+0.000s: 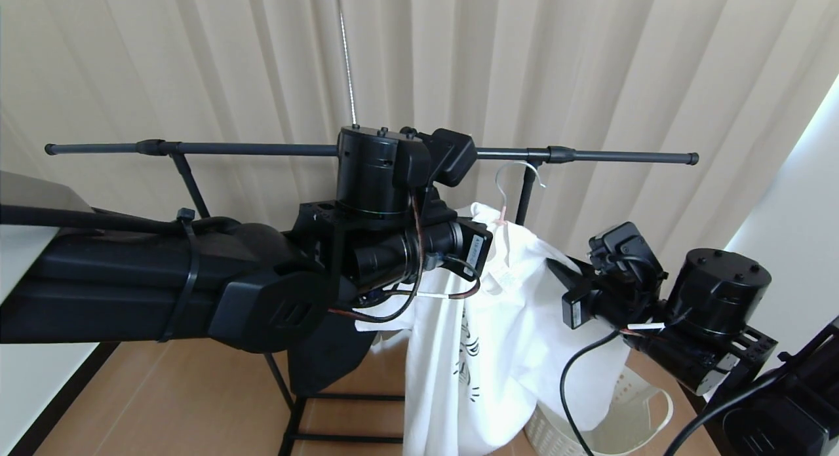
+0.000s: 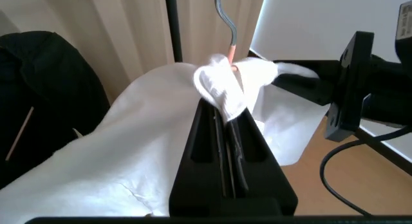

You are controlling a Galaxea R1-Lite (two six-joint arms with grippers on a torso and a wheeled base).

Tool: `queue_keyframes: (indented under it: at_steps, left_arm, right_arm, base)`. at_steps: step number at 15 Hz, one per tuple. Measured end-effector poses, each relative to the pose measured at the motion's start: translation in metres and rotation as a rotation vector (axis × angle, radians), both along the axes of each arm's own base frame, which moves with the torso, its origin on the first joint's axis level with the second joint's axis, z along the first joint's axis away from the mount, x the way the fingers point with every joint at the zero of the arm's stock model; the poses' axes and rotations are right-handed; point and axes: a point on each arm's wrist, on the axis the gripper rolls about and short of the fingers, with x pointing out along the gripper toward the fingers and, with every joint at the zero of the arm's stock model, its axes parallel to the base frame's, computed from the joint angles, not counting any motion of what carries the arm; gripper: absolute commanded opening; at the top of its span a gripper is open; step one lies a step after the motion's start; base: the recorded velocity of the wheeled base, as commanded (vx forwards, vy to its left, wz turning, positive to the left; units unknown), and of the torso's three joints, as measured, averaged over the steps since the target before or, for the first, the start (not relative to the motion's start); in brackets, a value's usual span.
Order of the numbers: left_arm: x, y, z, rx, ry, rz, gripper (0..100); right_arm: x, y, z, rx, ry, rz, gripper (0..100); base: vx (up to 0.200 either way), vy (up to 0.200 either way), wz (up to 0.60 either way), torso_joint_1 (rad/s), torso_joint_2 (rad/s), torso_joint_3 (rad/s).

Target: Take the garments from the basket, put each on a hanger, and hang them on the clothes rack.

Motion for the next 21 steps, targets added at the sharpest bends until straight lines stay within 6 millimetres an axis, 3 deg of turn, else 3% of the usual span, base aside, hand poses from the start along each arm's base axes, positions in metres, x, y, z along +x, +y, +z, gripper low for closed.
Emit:
queue_keyframes:
  at_steps: [9,15,21]
  left_arm:
    - [-0.001,0.005,0.001,0.038,-0.048,-0.002,0]
    - [0.017,0.018,0.034,0.302,-0.343,-0.002,0]
    - [0.022,0.025,0.044,0.593,-0.54,-0.076,0]
  right_arm:
    - [-0.004,-0.014,0.017,0.067,-0.029,0.045,0]
    - [-0.012,0.001,0.014,0.062,-0.012,0.104,0]
    - [-0.017,0.01,0.01,0.056,0.002,0.129,0]
  base:
    - [0.0,0.0,0.0,0.0,0.0,0.0]
    - [0.0,0.0,0.0,0.0,0.0,0.0]
    - [0.0,0.0,0.0,0.0,0.0,0.0]
